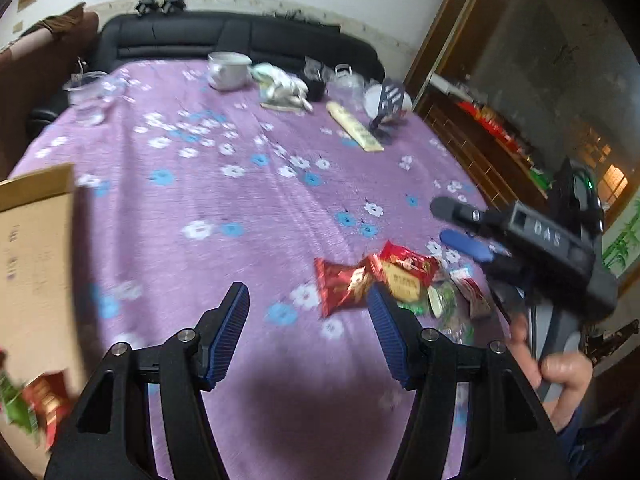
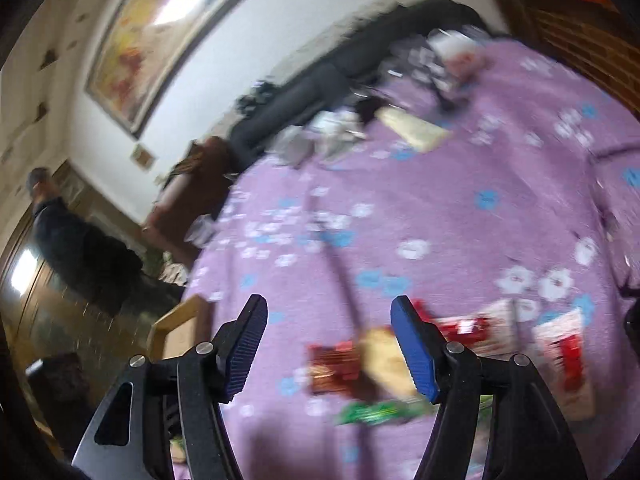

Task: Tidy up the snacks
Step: 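Grasp the brown-red packet with gold lettering with the left gripper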

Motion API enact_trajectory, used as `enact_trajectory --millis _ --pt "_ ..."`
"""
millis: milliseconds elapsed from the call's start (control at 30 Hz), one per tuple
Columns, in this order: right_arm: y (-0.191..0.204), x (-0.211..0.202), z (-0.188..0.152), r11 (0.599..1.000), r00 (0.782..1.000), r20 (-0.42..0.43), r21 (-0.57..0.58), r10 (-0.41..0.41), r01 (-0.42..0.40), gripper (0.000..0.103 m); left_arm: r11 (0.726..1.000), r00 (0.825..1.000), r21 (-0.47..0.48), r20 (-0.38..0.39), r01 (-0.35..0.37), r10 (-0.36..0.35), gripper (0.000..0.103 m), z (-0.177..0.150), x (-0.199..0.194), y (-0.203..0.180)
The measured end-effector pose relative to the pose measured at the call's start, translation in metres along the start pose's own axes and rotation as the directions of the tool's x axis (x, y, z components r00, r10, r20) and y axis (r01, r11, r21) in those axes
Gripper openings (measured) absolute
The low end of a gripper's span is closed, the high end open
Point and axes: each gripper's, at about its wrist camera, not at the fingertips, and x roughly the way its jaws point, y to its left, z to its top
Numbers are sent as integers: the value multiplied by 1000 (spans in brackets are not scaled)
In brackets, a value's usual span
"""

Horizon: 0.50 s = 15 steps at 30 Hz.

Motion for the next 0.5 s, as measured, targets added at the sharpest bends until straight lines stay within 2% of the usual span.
enact_trajectory --millis 100,300,400,500 --pt "-19 -4 8 997 1000 17 72 22 -23 66 998 1000 67 -24 -13 14 60 7 28 -19" --pt "-39 -3 10 988 999 30 153 21 -26 66 988 997 144 -70 50 -41 60 24 77 -41" --pt "-43 -1 11 986 1000 22 163 15 -19 66 981 986 173 -153 91 -64 60 18 91 -43" --pt "-45 -1 11 986 1000 21 165 10 -13 66 958 984 276 -179 70 -20 60 2 89 -48"
